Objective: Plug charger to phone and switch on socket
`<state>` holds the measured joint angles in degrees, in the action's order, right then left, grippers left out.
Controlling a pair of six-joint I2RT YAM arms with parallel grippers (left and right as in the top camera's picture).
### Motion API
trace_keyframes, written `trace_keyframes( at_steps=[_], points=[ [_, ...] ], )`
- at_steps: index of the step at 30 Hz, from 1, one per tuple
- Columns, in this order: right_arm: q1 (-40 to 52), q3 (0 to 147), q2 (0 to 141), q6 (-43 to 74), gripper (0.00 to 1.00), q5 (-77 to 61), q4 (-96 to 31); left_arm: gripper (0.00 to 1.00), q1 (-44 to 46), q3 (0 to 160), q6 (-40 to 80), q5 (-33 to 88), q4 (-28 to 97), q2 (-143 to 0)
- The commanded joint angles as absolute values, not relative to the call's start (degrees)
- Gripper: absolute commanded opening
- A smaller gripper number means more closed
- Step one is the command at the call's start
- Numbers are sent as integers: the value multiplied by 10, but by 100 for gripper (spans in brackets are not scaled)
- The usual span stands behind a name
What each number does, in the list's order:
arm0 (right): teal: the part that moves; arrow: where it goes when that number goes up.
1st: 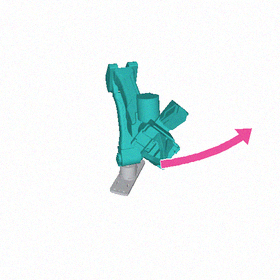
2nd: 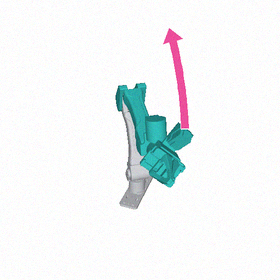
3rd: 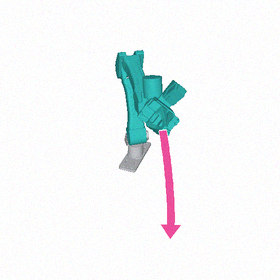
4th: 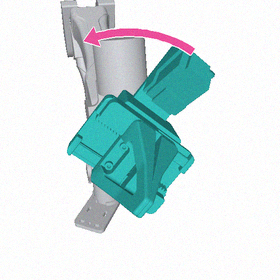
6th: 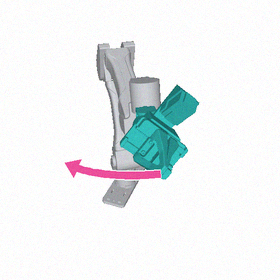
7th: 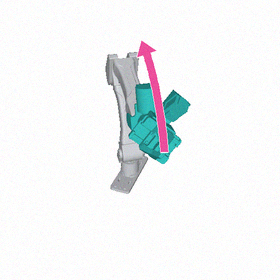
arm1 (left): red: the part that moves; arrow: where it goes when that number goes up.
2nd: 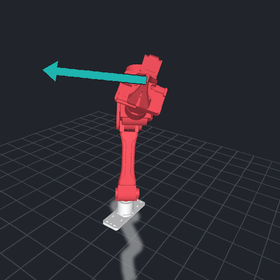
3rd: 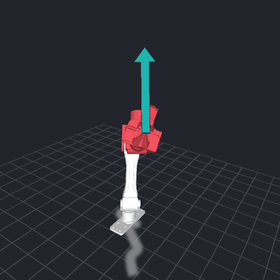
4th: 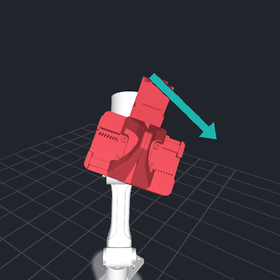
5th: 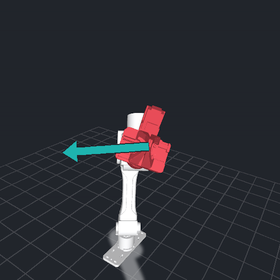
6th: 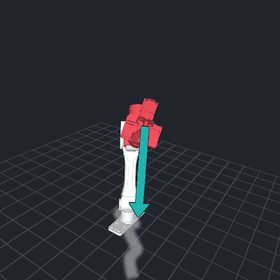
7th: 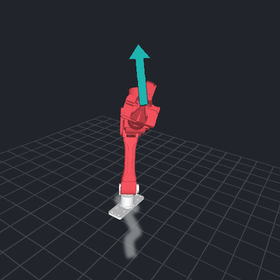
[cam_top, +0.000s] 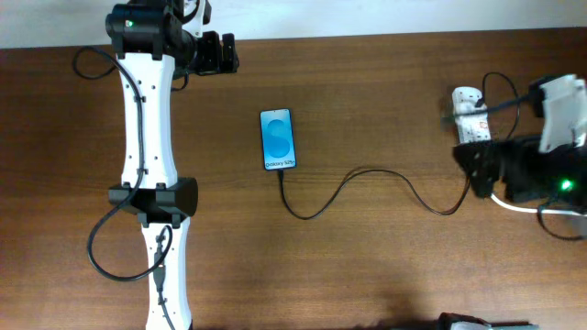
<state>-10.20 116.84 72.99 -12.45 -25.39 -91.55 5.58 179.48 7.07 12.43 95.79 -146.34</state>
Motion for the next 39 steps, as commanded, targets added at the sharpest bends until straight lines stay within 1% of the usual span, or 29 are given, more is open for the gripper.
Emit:
trace_keyframes(
  at_steps=[1,6,11,15,16,18,21,23,28,39],
  points=[
    [-41,1084,665,-145,98,-202,-816,99,53,1797,68,126,957,-1454],
    [-11,874,539,-143,98,-194,-612,99,53,1797,68,126,957,-1454],
    [-11,652,413,-54,98,-173,-395,99,53,1797,68,126,957,-1454],
    [-11,487,326,-55,98,-173,-205,99,53,1797,68,126,957,-1454],
    [-11,431,299,-55,98,-168,-138,99,53,1797,68,126,957,-1454],
    [-11,361,267,-55,98,-164,-58,99,53,1797,68,126,957,-1454],
    [-11,269,223,-55,98,-157,23,99,53,1797,68,126,957,-1454],
    [-11,220,192,-55,98,-157,51,99,53,1797,68,126,957,-1454],
    [-11,135,119,-55,98,-151,56,99,53,1797,68,126,957,-1454],
    [-11,22,29,-55,98,-68,127,99,53,1797,68,126,957,-1454]
  ],
)
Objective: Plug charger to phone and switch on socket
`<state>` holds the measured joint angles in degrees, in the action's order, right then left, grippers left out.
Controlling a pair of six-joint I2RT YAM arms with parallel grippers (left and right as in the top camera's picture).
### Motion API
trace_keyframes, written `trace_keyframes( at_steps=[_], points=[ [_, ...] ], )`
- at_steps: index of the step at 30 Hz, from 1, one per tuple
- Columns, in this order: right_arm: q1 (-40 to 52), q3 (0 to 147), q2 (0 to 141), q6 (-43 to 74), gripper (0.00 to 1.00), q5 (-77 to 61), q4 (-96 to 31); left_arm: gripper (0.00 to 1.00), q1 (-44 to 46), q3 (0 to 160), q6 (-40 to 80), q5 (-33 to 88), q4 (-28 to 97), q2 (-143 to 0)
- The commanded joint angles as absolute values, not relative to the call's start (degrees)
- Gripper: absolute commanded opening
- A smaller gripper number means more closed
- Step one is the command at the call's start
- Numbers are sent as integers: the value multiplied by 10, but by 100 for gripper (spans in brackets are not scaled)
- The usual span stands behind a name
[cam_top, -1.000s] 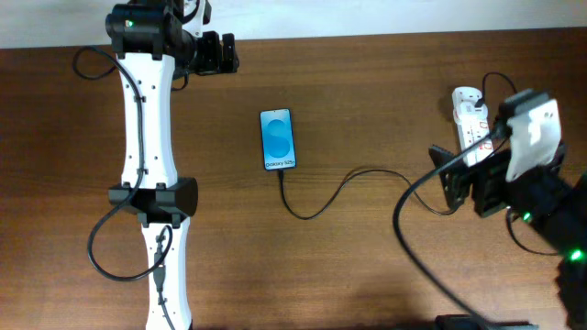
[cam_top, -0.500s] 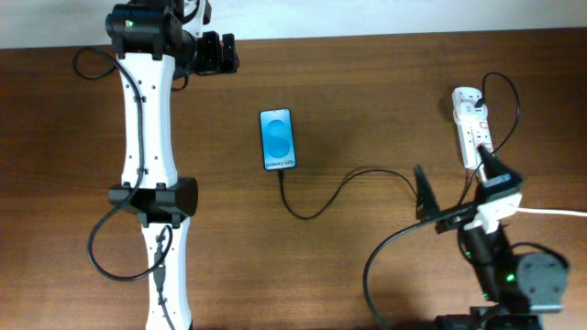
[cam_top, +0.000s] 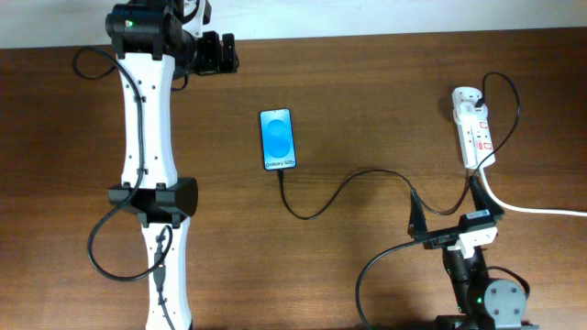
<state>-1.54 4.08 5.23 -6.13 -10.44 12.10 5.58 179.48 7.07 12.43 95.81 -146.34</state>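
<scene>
The phone [cam_top: 278, 139] lies face up mid-table with its screen lit blue. A black charger cable [cam_top: 348, 179] is plugged into the phone's lower end and loops right to the white power strip [cam_top: 474, 128] at the far right. The strip's switch is too small to read. My right gripper [cam_top: 446, 203] is at the near right, below the strip, pointing away from the front edge. Its fingers stand apart, open, on either side of the cable's dip. My left gripper [cam_top: 220, 53] rests at the back left, far from the phone, and I cannot make out how its jaws stand.
The left arm [cam_top: 151, 183] stretches from the front edge to the back left of the brown table [cam_top: 367, 275]. A white mains lead [cam_top: 541, 211] runs from the strip off the right edge. Black arm cables loop at the left and near the right base.
My right arm was over the power strip at the right edge. It is now drawn back near the front edge, leaving the whole strip in view. The phone, cable and left arm have not moved.
</scene>
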Motion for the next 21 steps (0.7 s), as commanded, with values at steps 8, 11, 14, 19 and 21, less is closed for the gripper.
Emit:
trace_keyframes(
  at_steps=[8,11,14,19,21],
  points=[
    [-11,3,2,-55,98,-10,106,99,53,1797,68,126,957,-1454],
    [-11,3,2,-55,98,-4,69,99,53,1797,68,126,957,-1454],
    [-11,3,2,-55,98,-17,12,99,53,1797,68,126,957,-1454],
    [-11,3,2,-55,98,-59,-40,99,53,1797,68,126,957,-1454],
    [-11,3,2,-55,98,-59,-39,99,53,1797,68,126,957,-1454]
  ],
)
